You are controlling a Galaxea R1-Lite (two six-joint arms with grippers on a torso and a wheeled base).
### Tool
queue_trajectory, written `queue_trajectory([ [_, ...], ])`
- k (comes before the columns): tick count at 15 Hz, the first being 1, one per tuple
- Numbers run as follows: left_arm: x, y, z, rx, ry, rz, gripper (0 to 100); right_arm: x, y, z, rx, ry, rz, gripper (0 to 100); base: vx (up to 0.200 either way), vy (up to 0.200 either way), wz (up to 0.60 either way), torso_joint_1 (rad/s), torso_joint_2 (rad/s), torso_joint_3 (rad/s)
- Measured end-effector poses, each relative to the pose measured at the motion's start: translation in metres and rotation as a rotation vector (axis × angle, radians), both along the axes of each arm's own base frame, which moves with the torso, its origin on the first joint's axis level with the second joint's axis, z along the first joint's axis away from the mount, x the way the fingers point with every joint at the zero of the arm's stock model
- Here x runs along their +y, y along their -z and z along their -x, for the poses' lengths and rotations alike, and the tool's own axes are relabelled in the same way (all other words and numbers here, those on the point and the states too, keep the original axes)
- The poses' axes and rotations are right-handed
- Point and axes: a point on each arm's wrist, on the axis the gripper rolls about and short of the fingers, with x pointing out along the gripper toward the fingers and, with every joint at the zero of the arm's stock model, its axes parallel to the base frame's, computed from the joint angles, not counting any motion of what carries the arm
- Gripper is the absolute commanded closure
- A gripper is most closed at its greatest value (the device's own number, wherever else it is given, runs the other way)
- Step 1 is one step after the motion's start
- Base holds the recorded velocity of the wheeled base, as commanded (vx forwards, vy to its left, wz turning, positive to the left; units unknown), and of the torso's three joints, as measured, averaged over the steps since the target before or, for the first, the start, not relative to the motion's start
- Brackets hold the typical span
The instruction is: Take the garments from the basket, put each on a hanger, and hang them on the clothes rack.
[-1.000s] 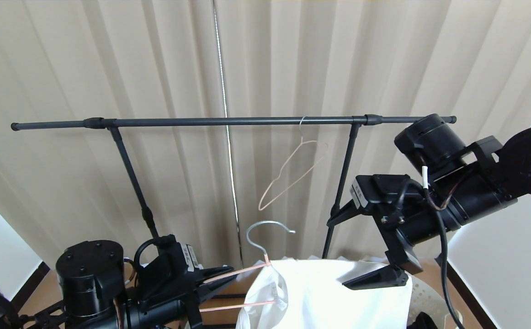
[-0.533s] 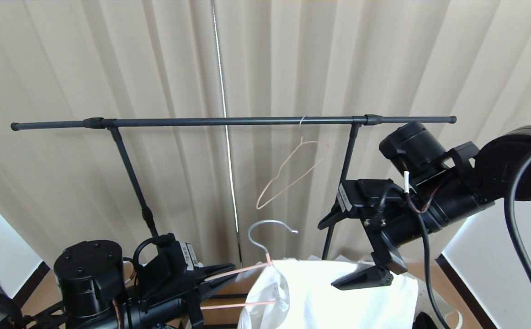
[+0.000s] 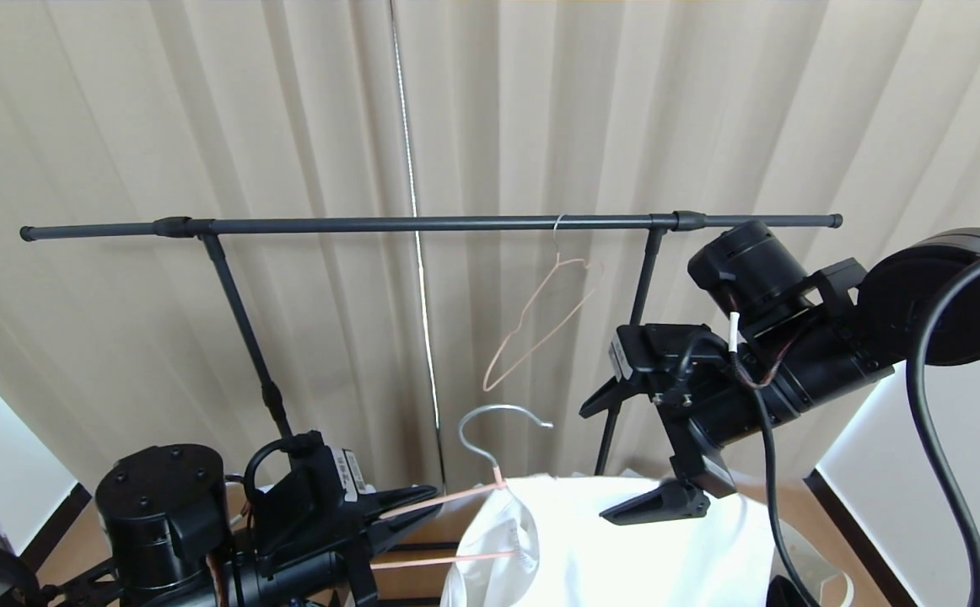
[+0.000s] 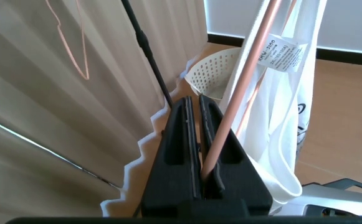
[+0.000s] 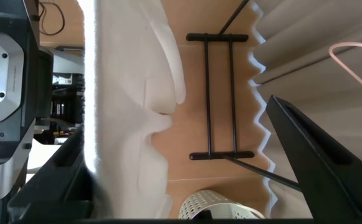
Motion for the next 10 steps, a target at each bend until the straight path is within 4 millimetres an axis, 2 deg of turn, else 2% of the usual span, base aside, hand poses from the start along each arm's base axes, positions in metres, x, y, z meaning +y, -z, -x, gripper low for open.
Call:
queue_trajectory([
  [10, -0.0012, -0.0047, 0.0072, -0.013, 0.021, 0.008, 100, 0.0067, 0.0007, 0.0013, -0.009, -0.001, 0.021, 0, 0.000, 0.000, 0.00, 0.000, 0.00, 0.000],
])
